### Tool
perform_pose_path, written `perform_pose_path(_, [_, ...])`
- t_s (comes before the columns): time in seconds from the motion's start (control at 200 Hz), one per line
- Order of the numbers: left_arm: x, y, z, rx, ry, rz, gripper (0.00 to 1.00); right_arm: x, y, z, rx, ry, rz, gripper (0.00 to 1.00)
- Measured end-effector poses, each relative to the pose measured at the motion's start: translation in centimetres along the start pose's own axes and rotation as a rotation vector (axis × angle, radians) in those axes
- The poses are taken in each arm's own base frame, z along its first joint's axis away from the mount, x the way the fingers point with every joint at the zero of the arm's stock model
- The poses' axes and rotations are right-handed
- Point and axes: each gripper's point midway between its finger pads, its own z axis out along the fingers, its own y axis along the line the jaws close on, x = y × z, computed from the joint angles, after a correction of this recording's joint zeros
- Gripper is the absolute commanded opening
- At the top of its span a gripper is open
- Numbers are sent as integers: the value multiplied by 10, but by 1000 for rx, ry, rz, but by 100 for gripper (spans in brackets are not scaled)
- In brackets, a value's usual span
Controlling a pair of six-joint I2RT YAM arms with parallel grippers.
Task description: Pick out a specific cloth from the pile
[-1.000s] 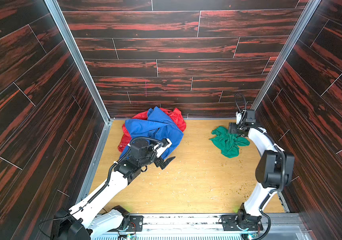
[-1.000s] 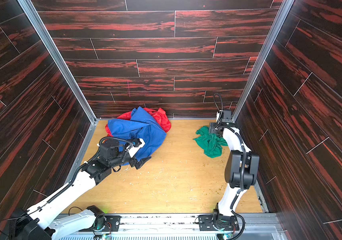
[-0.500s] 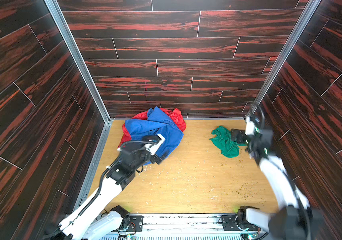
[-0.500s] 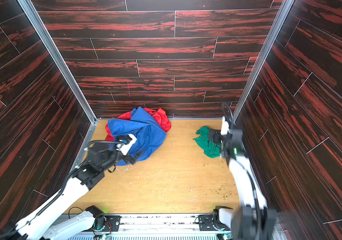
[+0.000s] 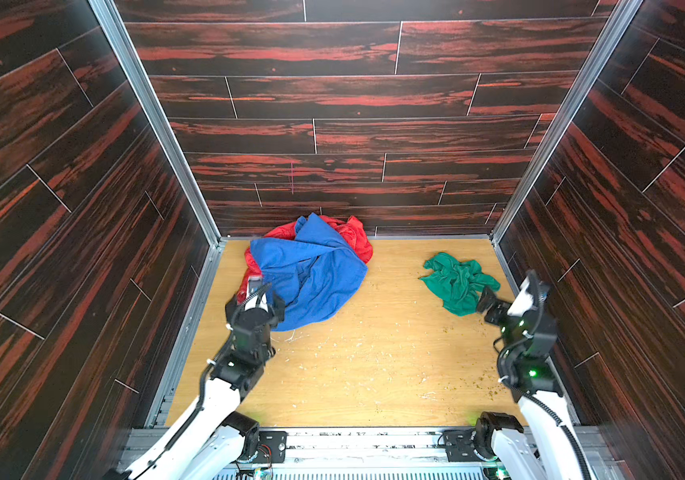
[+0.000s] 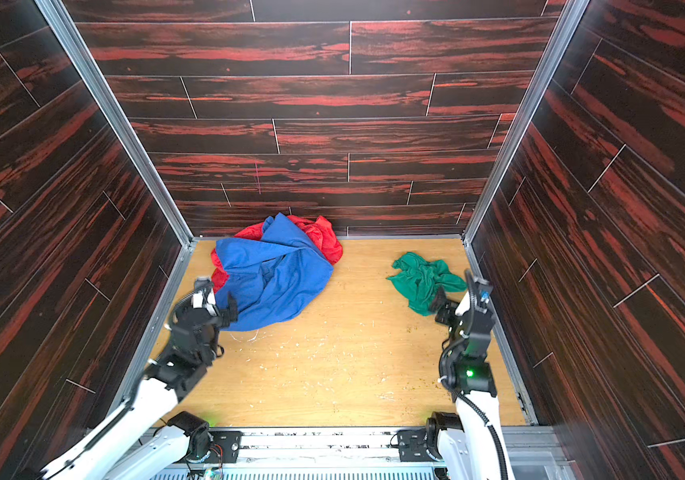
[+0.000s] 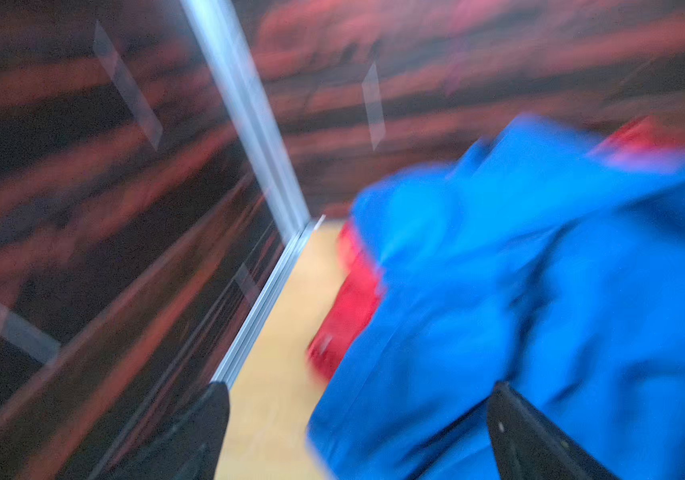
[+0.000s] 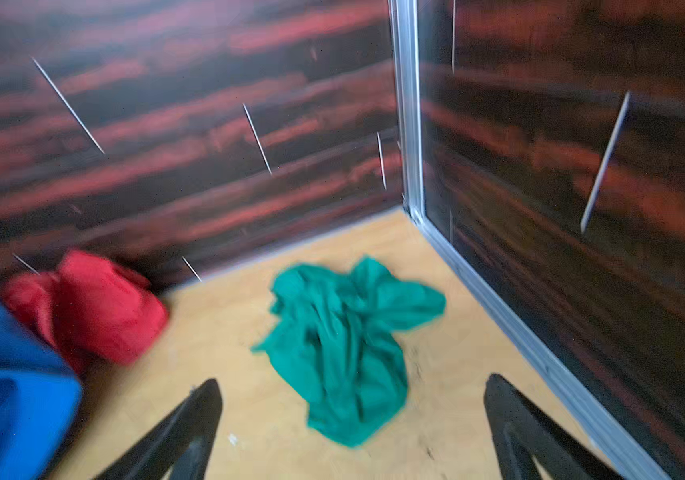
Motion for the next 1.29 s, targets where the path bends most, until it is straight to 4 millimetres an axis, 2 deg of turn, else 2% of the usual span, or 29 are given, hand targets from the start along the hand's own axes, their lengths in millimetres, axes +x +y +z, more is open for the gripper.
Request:
perform_pose_path(0.07, [27,10,12,-64,60,8,99,39,-7,9,12,70,-16,99])
perform_pose_path(0.165, [46,17,24,-108,85,-7,99,88,-14,17,17,157,-31,99])
perform_pose_path(0.23, [55,19,31,-116,84,-31,99,110,-16,21,5,178,-34,99])
perform_pose_path(0.336, [71,19,43,-100,73,-85,99,129,-15,28,-16,190,-42,99])
perform_pose_path(0.491, [95,15,58,-72,81,-123,99,111,-2,43,-83,82,-59,99])
perform_pose_path(0.651, [103,8,77,-36,51,-166,99,95,16,52,-173,-5,-121,99])
perform_pose_path(0.712, [112,5,83,-36,57,-169,99,93,22,56,-205,-29,-143,99])
perform_pose_path(0.767, [117,5,83,-34,73,-168,99,99,26,62,-229,-25,-161,99])
perform_pose_path(0.872, [103,10,85,-59,53,-200,99,112,30,70,-254,16,-182,99])
perform_pose_path(1.017, [73,11,102,-83,7,-230,99,84,40,86,-273,-40,-191,99])
perform_pose_path(1.087, [75,10,103,-84,25,-226,99,80,40,88,-269,-50,-191,99])
perform_pose_path(1.293, [87,9,103,-84,80,-203,99,85,36,89,-246,-31,-189,99])
